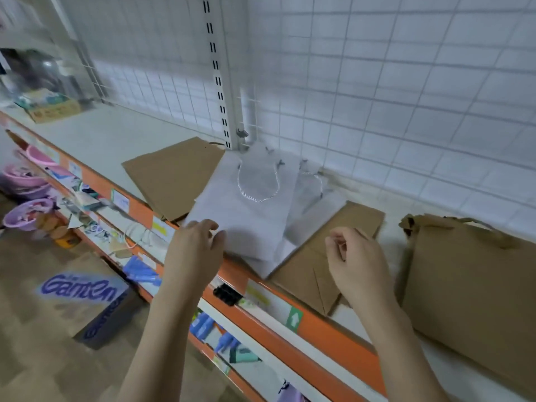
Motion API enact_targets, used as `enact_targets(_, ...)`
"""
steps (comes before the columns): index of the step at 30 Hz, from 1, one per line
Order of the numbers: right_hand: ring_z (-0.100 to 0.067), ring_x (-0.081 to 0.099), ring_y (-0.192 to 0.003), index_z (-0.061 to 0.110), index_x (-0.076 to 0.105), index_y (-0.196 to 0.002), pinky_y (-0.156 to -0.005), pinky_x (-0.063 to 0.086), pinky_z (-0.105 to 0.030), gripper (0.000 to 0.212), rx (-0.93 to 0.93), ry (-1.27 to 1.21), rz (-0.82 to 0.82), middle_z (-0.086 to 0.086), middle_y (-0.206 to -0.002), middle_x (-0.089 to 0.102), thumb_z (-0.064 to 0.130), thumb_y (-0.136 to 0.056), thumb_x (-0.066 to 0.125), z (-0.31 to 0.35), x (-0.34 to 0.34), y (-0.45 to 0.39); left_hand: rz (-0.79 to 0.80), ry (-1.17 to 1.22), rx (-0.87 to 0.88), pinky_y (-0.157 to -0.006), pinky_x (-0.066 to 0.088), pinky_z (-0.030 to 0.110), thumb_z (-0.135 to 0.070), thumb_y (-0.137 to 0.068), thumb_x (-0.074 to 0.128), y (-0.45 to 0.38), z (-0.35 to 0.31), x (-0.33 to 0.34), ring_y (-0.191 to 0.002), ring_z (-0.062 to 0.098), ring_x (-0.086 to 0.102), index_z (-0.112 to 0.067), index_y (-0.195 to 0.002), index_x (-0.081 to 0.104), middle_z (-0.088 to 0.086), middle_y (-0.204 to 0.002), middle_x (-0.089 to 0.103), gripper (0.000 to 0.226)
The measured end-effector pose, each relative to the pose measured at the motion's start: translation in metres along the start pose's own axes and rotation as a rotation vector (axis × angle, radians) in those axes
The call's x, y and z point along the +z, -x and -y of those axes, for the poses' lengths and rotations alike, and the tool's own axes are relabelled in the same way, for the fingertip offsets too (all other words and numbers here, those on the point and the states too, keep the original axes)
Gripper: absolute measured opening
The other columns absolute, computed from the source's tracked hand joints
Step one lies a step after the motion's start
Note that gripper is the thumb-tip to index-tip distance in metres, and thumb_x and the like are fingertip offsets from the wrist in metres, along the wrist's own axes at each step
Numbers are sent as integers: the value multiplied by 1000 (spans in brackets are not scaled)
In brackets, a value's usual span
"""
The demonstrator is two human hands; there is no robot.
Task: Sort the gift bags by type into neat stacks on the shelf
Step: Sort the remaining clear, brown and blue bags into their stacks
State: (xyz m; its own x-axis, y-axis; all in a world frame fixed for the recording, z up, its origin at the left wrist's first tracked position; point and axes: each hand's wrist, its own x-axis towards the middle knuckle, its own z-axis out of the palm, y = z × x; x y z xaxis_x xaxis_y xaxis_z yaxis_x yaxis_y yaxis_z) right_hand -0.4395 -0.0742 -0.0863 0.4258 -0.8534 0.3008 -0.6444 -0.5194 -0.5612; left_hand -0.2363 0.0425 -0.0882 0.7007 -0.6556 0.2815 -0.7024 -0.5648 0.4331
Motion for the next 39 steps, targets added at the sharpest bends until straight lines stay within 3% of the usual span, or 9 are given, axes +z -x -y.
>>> enact_targets(3,-16,57,-85,14,61,-97,-73,49,-33,16,62,41,-34,1,-90,60,23,-93,48,8,11,-9,32,-61,-54,-97,34,44,-40,-84,60,-40,18,10,-114,40,44,-6,-127,50,22,-123,52,55)
enact_targets(8,-17,57,-86,12,62,-97,-72,46,-30,15,222,63,-109,-3,-92,62,19,-92,50,29,32,-17,254,-26,-120,-94,34,41,-57,-66,71,-94,31,7,-117,40,44,2,-121,41,26,-120,50,86)
enact_targets(20,-25,58,-89,8,63,-103,-72,40,-30,19,476,120,-303,-9,-97,62,15,-89,53,82,74,-5,352,602,126,-47,34,20,-21,-79,71,-145,63,-6,-64,18,48,-10,-84,37,-8,-73,44,37)
enact_targets(23,-27,60,-83,10,60,-86,-70,46,-34,25,594,174,-257,-6,-83,63,34,-89,53,87,75,-5,346,734,160,-39,35,14,-15,-84,64,-154,74,-13,-45,-7,50,-18,-71,33,-8,-67,45,35)
enact_targets(27,-21,51,-54,12,42,-59,-46,34,-29,57,746,216,-127,-3,-56,49,65,-79,50,96,73,-7,426,854,192,-48,44,18,-17,-89,58,-161,86,-19,-56,1,58,-12,-80,49,-3,-71,61,13)
enact_targets(31,-23,53,-67,6,53,-80,-54,36,-27,77,826,188,18,-5,-75,52,80,-64,48,96,77,-15,485,896,231,-51,44,20,-14,-89,57,-157,85,-19,-56,4,56,-15,-78,50,-3,-68,60,13)
enact_targets(34,-24,55,-72,1,55,-100,-57,37,-25,84,822,66,-34,-9,-82,54,75,-59,60,92,75,-16,530,910,221,-60,48,34,-14,-88,59,-158,81,-15,-65,13,62,-19,-79,53,-2,-75,65,12)
enact_targets(36,-18,48,-59,1,52,-101,-50,33,-22,69,804,3,-124,-3,-72,49,58,-67,69,96,65,-12,541,949,209,-62,50,33,-13,-88,60,-157,74,-14,-65,6,64,-19,-83,57,-2,-80,68,8)
enact_targets(39,-16,47,-78,11,40,-121,-67,38,-29,45,720,-52,-228,-1,-93,50,32,-87,60,99,43,1,542,1033,213,-60,51,29,-10,-87,60,-150,57,-14,-60,1,63,-18,-89,60,-3,-76,70,8)
